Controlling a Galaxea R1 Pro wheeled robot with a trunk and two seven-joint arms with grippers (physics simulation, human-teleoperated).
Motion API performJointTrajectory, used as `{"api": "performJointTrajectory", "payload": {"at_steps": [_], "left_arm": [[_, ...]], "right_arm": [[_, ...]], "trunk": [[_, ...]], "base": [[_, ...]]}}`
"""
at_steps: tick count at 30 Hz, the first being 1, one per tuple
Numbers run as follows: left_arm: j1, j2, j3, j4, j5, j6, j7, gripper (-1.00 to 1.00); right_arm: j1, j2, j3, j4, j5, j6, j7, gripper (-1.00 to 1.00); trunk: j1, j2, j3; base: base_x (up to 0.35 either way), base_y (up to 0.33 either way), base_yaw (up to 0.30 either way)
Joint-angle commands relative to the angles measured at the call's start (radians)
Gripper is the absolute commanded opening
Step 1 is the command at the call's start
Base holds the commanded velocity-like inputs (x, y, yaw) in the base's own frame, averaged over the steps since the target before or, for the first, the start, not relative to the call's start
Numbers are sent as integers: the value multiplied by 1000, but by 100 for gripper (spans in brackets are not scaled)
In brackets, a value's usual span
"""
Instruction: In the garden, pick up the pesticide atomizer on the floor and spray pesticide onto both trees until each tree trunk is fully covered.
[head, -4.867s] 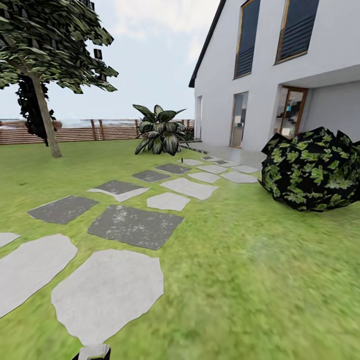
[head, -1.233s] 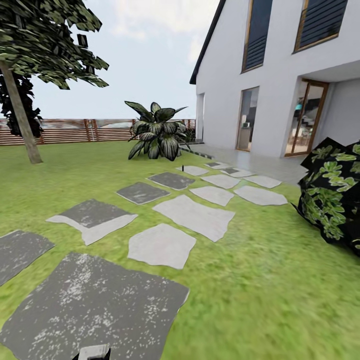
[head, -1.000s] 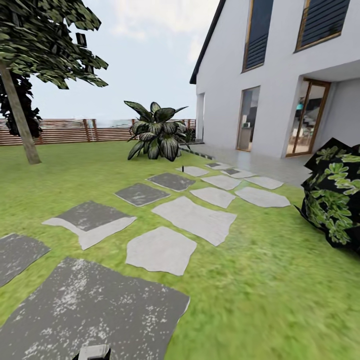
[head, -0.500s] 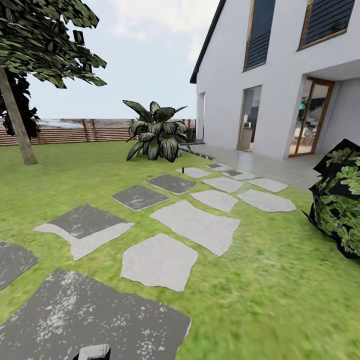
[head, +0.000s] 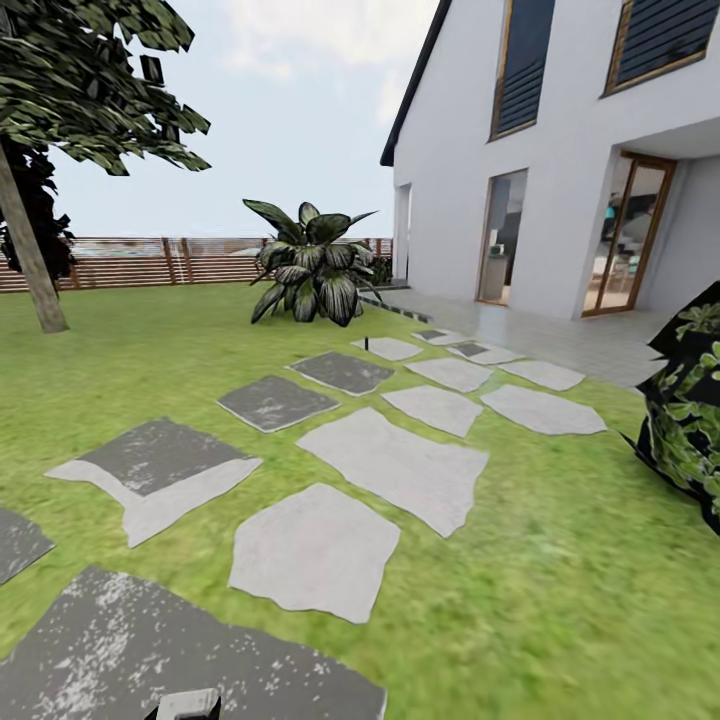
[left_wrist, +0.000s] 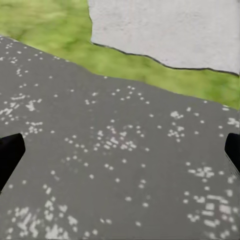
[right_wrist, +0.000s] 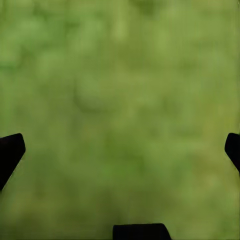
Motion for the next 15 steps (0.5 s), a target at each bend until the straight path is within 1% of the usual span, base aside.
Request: {"api": "performJointTrajectory", "payload": {"at_steps": [1,15], "left_arm": [[1,0,0,0,0,0,0,100],[0,0,0,0,0,1,0,100]], "right_arm": [[0,0,0,0,0,0,0,100],[0,1,0,0,0,0,0,100]], "trunk": [[0,0,0],[0,0,0]], "base": [[329,0,0],[329,0,0]]}}
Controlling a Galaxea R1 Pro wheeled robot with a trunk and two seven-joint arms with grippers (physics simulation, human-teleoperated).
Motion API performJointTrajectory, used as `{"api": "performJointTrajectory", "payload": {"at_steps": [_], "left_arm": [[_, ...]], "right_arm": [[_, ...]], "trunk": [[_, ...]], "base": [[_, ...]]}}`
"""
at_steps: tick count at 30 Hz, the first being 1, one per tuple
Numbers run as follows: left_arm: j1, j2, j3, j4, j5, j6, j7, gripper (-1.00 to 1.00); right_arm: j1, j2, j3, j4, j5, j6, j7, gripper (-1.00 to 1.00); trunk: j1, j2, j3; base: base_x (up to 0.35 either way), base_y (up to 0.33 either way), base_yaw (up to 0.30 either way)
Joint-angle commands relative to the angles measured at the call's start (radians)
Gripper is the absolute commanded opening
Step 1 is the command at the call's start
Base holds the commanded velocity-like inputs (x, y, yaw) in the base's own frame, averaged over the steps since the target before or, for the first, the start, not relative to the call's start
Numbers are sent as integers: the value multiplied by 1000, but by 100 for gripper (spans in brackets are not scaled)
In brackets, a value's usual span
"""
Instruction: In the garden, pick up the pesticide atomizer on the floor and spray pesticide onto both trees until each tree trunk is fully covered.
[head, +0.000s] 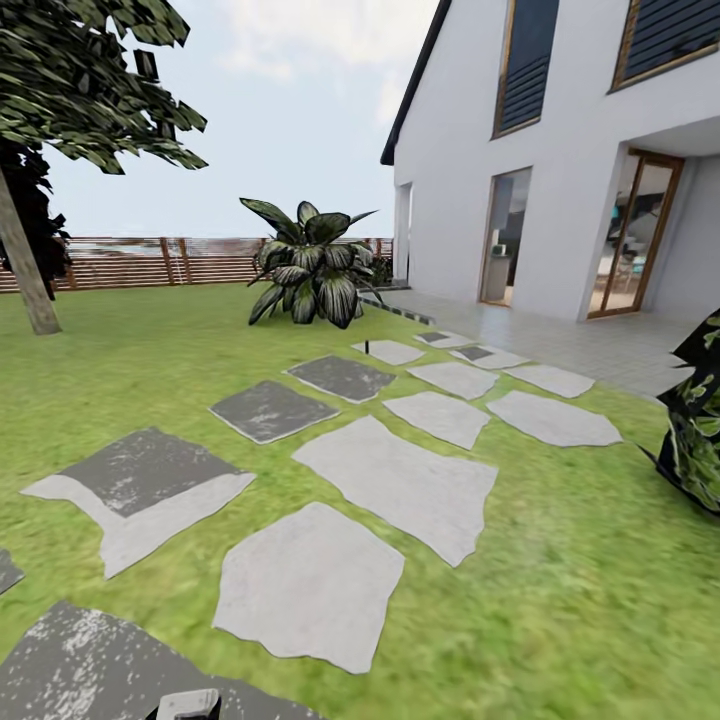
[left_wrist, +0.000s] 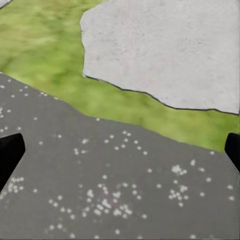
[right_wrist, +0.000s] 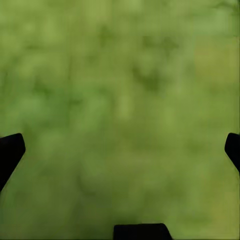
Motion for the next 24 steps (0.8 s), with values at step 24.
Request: {"api": "performJointTrajectory", "payload": {"at_steps": [24], "left_arm": [[0,0,0,0,0,0,0,100]], "right_arm": [[0,0,0,0,0,0,0,100]], "trunk": [[0,0,0]], "base": [[329,0,0]]}}
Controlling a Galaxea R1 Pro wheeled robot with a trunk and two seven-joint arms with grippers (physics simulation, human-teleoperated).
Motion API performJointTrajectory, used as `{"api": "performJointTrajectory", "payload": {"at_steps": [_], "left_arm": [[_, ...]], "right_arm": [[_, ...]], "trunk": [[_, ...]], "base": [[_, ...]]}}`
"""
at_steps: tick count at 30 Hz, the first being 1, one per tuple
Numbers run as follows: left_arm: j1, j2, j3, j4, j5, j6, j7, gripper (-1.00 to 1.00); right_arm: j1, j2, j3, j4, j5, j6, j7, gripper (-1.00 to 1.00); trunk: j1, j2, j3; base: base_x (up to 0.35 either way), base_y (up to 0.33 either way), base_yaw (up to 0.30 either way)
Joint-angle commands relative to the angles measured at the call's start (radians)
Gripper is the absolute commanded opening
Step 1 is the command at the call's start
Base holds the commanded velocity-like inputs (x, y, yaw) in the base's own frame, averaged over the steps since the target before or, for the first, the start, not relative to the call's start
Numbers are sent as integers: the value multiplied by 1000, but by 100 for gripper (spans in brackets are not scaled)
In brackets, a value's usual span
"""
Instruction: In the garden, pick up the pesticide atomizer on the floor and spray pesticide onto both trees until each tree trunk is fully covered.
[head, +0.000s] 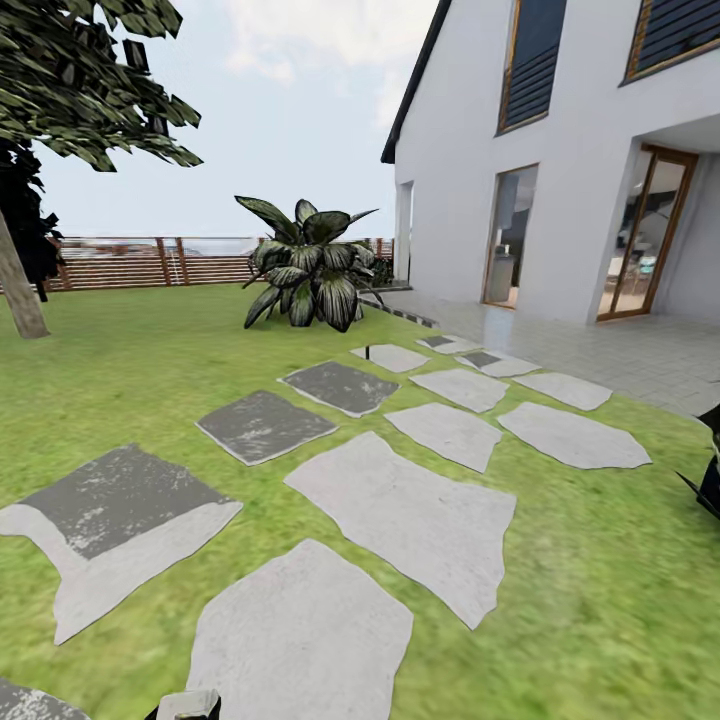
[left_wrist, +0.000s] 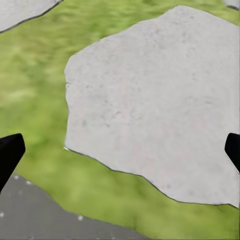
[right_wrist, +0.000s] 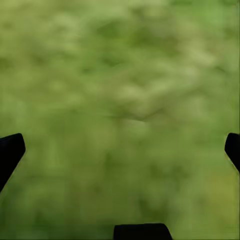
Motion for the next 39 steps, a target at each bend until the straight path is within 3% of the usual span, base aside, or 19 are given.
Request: {"api": "performJointTrajectory", "payload": {"at_steps": [1,39], "left_arm": [[0,0,0,0,0,0,0,100],[0,0,0,-1,0,-1,0,100]], "right_arm": [[0,0,0,0,0,0,0,100],[0,-3,-2,0,0,2,-5,100]], "trunk": [[0,0,0],[0,0,0]], "base": [[329,0,0],[329,0,0]]}}
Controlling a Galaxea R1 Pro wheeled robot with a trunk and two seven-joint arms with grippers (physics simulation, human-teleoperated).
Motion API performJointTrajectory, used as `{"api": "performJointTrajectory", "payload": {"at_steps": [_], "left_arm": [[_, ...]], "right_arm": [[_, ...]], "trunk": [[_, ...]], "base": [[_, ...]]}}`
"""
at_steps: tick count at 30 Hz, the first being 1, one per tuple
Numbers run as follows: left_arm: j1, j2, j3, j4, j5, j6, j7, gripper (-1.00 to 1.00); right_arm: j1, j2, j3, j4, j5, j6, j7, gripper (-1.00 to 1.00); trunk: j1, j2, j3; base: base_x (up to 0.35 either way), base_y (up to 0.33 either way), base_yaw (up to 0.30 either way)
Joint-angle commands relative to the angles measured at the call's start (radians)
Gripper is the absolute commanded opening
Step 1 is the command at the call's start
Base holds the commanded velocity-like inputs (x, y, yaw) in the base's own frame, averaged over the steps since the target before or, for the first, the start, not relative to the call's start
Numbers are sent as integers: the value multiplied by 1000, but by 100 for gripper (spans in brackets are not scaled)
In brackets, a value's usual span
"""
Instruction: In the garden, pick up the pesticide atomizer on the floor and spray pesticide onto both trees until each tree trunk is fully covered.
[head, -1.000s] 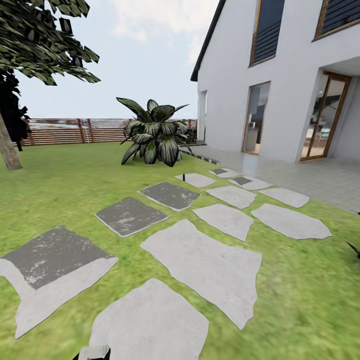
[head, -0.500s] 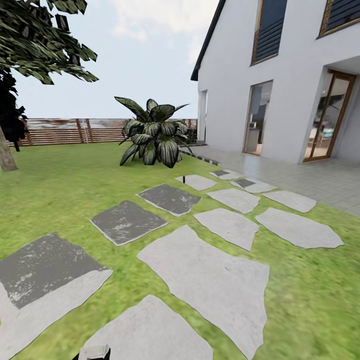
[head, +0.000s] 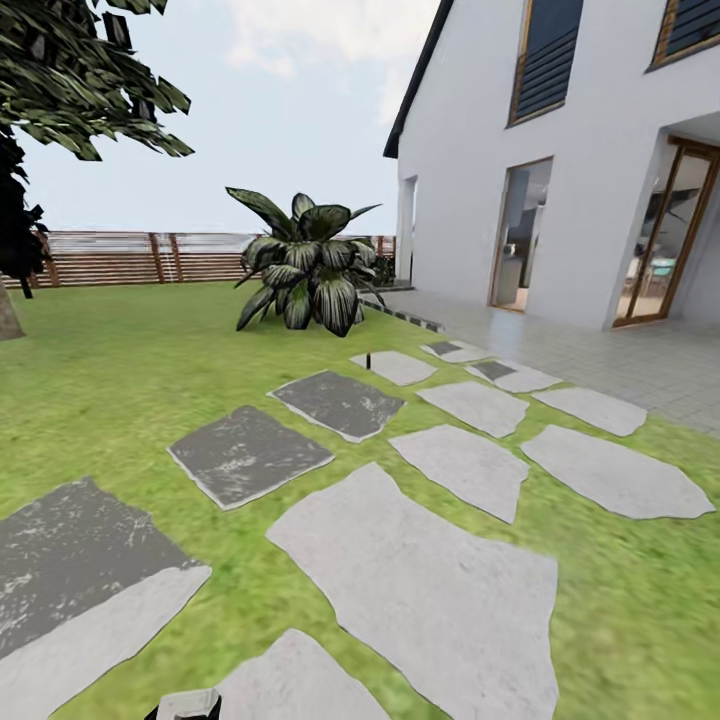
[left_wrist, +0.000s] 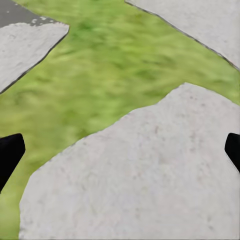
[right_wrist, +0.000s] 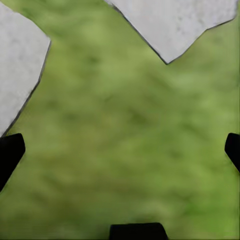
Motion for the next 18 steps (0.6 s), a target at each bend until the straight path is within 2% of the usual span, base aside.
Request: {"api": "performJointTrajectory", "payload": {"at_steps": [1,10,15,18], "left_arm": [[0,0,0,0,0,0,0,100],[1,2,5,0,2,-12,1,100],[4,4,7,-1,3,-97,7,100],[8,4,8,0,4,-124,7,100]], "right_arm": [[0,0,0,0,0,0,0,100],[0,0,1,-8,10,0,1,100],[0,0,2,-10,9,0,4,100],[0,1,1,-9,7,0,5,100]], "trunk": [[0,0,0],[0,0,0],[0,0,0],[0,0,0]], "base": [[330,0,0],[329,0,0],[330,0,0],[330,0,0]]}}
